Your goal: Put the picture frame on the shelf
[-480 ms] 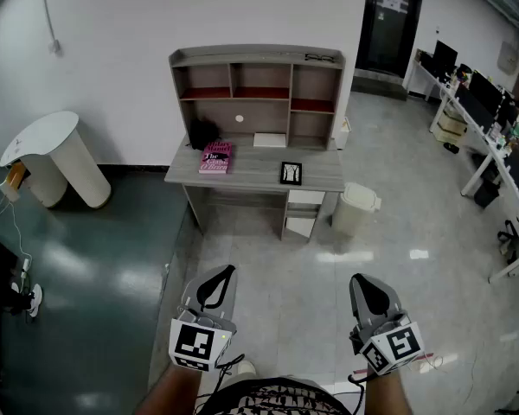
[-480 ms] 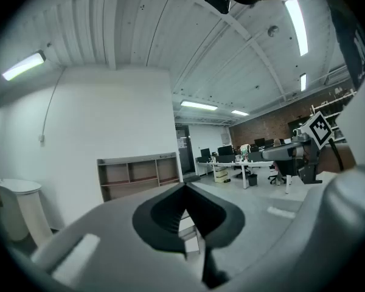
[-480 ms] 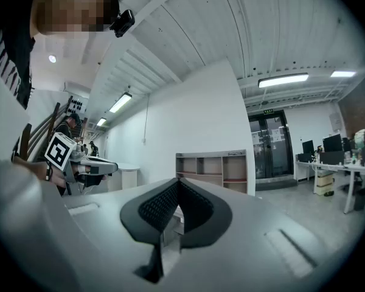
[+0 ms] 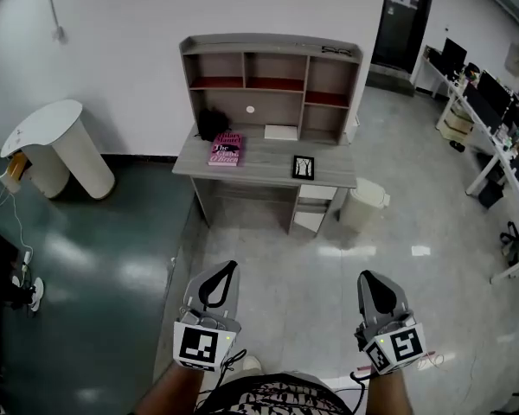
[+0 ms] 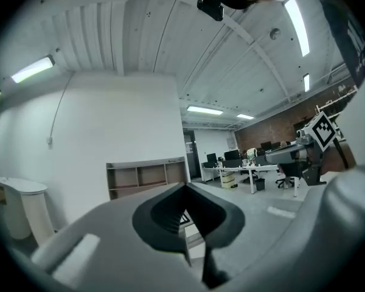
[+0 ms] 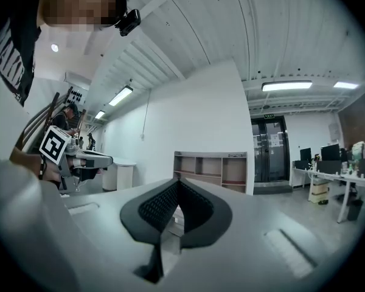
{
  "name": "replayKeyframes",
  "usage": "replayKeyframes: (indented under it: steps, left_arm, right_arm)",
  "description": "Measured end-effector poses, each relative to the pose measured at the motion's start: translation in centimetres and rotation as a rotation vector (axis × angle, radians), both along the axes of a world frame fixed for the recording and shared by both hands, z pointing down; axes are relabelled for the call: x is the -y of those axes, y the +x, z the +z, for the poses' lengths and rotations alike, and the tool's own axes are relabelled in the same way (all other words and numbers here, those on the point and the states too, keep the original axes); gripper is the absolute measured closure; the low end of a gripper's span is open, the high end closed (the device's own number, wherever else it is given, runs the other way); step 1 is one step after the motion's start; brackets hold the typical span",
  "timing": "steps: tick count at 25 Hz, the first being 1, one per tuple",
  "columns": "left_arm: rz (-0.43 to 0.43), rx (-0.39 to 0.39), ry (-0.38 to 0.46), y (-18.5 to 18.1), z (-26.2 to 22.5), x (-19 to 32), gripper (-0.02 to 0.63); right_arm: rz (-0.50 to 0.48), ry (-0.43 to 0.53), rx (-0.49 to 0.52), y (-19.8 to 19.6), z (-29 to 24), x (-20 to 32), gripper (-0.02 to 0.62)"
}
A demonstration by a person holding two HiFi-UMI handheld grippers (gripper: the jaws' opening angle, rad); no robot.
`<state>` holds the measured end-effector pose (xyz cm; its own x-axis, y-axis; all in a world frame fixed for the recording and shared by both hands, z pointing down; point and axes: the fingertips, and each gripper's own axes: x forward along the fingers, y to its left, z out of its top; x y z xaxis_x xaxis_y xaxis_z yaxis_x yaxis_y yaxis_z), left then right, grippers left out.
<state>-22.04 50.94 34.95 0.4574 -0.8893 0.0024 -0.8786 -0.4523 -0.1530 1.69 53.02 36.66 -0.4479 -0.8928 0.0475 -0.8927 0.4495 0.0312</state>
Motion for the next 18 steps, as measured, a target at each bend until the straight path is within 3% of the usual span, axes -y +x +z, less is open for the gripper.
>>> replayKeyframes:
  steps: [7,14,18]
  left_arm:
    - [0.027,0.062,-0.004,-2.0,0.7,0.8,0.604]
    - [0.018,0.023,0.005,-4.4,1.2,1.4,0.604]
    - [0.020,0.019,-0.045,-4.0,3.1,2.5,0.604]
  right_arm:
    - [0.038,0.010,0.003,-1.7,-1.0,1.0,0.568]
    - [0.028,-0.010,-0.003,-3.9,0.0,0.6,0.568]
    - [0.042,-0.020,0.008,-2.9,0.5,1.7,0.568]
